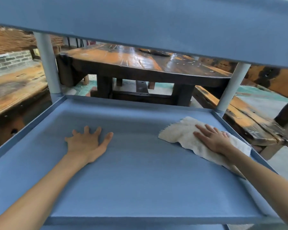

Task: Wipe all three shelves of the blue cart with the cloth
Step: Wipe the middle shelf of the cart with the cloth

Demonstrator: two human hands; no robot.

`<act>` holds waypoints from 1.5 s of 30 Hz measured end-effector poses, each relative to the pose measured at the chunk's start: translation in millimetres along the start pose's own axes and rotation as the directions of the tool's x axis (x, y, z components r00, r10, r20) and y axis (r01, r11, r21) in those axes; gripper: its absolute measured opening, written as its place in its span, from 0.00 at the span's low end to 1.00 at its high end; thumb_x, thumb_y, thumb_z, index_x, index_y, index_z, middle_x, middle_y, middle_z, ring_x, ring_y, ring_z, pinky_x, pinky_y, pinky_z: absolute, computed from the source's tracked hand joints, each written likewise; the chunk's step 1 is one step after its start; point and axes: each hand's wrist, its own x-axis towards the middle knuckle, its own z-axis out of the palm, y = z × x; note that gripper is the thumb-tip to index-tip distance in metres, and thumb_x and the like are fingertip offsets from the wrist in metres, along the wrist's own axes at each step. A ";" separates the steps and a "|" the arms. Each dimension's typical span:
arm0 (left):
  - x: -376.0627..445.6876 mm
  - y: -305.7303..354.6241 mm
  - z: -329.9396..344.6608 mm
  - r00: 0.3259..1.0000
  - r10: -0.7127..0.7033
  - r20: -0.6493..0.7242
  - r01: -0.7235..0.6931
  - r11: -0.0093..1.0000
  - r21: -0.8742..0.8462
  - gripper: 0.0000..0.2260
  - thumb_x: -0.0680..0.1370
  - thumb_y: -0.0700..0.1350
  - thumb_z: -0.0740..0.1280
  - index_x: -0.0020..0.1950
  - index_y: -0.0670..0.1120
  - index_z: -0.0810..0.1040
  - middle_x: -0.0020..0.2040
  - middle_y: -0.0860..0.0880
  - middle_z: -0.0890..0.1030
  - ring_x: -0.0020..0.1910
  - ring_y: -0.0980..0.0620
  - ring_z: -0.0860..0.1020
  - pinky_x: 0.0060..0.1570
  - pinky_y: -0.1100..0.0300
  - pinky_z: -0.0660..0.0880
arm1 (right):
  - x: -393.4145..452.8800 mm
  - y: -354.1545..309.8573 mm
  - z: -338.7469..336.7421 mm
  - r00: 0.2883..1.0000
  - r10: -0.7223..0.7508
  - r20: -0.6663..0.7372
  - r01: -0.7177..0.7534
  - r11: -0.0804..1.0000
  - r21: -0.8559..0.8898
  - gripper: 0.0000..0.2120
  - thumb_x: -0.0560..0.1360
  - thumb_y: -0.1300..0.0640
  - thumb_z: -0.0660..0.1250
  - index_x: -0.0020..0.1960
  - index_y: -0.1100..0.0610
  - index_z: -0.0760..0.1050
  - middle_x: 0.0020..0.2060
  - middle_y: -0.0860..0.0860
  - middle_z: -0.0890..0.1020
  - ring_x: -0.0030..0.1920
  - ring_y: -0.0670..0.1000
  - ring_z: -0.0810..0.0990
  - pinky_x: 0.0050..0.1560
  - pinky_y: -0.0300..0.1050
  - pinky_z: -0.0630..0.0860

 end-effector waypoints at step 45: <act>-38.6 112.3 -14.0 0.918 0.321 -0.232 -0.372 0.901 -0.223 0.19 0.79 0.59 0.56 0.54 0.50 0.81 0.54 0.44 0.83 0.56 0.40 0.79 0.51 0.53 0.76 | -167.2 36.5 2.6 0.997 0.060 0.055 -0.063 0.997 0.049 0.45 0.64 0.14 0.33 0.79 0.25 0.46 0.85 0.45 0.49 0.84 0.61 0.46 0.81 0.62 0.42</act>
